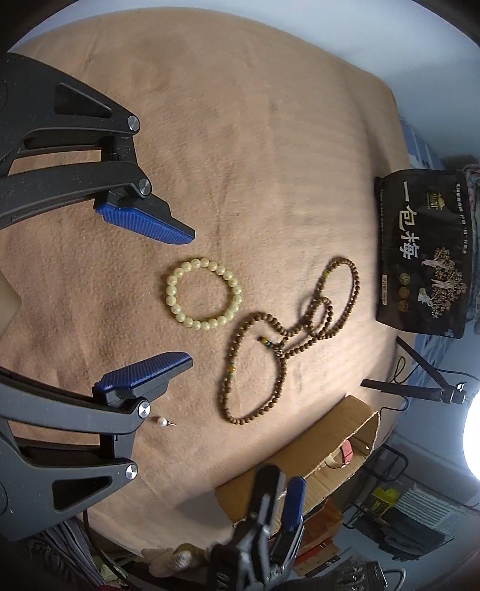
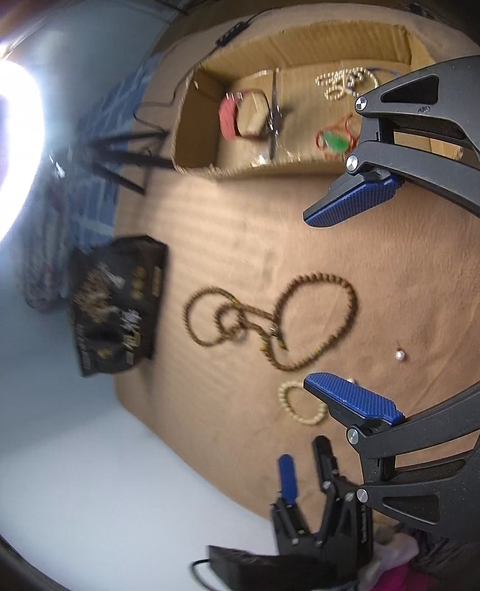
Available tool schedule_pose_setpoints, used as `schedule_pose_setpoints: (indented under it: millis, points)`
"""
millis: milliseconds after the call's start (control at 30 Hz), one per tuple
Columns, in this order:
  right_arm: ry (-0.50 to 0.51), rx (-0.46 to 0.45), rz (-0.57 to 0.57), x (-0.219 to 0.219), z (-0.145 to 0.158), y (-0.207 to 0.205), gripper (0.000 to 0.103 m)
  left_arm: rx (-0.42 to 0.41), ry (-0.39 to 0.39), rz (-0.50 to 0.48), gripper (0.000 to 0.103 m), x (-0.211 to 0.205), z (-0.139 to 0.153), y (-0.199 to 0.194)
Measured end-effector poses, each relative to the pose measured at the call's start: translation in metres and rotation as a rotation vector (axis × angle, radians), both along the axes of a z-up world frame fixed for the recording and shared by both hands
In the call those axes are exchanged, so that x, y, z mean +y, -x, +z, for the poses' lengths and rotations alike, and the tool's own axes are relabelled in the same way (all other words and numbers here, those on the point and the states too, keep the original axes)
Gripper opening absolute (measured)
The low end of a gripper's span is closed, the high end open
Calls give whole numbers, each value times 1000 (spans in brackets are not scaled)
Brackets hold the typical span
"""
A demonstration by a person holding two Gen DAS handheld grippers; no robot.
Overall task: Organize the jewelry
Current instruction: 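Move the left tool toward the pale bead bracelet while the right tool approaches the brown mala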
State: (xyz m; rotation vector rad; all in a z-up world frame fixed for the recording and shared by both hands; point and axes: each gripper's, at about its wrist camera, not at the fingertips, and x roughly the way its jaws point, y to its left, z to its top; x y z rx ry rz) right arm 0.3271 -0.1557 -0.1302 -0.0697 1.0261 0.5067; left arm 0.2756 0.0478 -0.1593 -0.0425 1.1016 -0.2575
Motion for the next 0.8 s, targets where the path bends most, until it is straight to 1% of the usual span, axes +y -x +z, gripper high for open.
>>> schedule_pose_setpoints:
  millis: [100,233,367,667,733,800]
  points:
    - [54,23,72,11,-14,4,81,4,-4,-4,62,0,-2,1]
    - [75,78,130,20,-32,8,81,17,1,-2,62,3,-6,0]
    - [116,100,172,30,-45,10,81,32,6,-6,62,4,-11,0]
    - [194,119,193,47,-65,0,81,48,0,-3,62,7,-18,-4]
    - [234,111,180,50,-71,-5,81,49,3,1,62,9,-19,-6]
    - [251,109,159,49,-75,-10,81,54,7,4,62,10,-19,-8]
